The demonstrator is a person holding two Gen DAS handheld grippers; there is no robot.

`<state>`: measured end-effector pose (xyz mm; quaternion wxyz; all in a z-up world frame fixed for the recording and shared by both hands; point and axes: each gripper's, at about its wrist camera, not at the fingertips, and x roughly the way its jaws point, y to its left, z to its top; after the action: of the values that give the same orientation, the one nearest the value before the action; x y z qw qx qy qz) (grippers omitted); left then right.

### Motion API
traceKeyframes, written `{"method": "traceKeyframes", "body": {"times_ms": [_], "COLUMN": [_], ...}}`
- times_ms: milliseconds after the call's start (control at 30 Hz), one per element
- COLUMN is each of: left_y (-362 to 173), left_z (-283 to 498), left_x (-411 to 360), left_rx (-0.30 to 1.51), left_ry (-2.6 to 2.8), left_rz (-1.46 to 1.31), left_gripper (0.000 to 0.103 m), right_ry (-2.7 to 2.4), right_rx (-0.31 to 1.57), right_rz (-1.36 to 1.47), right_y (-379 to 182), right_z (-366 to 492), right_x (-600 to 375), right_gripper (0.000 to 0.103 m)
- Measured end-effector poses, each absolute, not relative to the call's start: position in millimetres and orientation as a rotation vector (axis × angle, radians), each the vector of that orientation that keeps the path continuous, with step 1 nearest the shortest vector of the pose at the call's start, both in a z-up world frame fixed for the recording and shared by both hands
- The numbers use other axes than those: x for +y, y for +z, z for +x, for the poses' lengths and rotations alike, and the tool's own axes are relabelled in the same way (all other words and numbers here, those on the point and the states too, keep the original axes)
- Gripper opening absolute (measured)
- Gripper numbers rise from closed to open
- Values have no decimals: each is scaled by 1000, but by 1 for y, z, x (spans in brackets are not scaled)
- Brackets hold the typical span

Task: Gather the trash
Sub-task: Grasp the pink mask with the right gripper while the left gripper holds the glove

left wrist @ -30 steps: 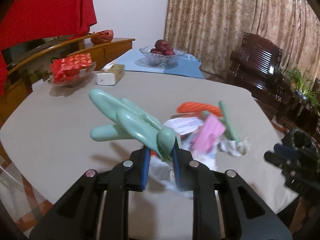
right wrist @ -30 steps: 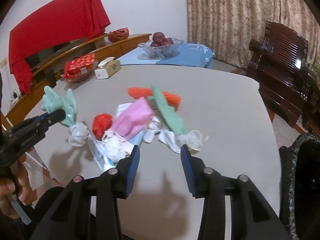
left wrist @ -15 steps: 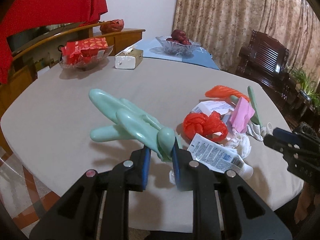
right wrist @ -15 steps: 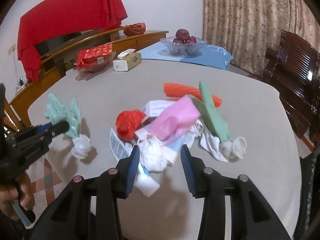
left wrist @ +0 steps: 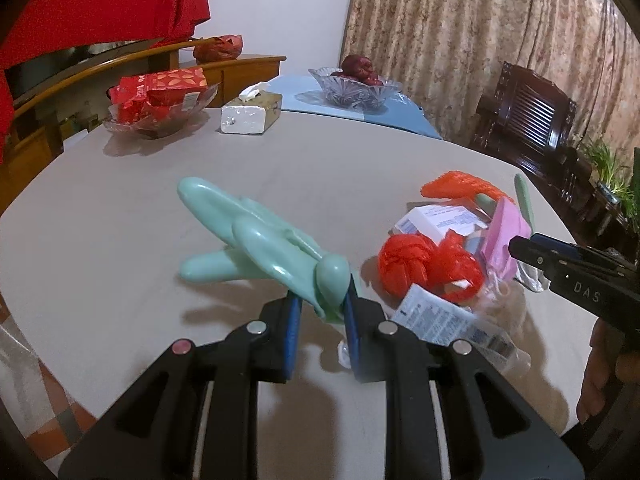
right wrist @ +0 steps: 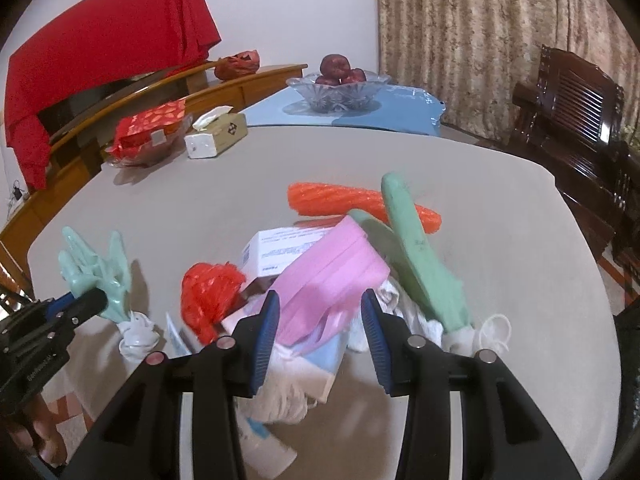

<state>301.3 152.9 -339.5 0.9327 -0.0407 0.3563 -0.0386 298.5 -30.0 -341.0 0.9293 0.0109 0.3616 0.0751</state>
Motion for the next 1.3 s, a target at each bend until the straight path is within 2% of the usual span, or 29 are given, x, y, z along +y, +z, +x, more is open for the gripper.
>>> {"method": "traceKeyframes", "body": {"times_ms": [167, 267, 400, 867, 1300], "left_y": [-343, -342, -335, -305, -263], "left_z": [317, 325, 326, 289, 238], "left_x": [148, 145, 142, 108, -15], "left_rx": [727, 725, 718, 723, 712], "left_ry": [-92, -99, -105, -105, -218], "left_rz": [-73, -66, -68, -42, -3], "left_gripper": [19, 19, 19, 19, 19], "right_ry": [152, 177, 196, 194, 121], "right_rx": [752, 783, 774, 718, 711], "right_rz": [19, 26, 23, 12, 22], "right_y": [-346, -351, -348, -296, -255], "right_z": [311, 317, 314, 266, 197], "right_x": [-29, -30, -30, -65, -181], "right_gripper": [40, 15, 7, 6, 6]}}
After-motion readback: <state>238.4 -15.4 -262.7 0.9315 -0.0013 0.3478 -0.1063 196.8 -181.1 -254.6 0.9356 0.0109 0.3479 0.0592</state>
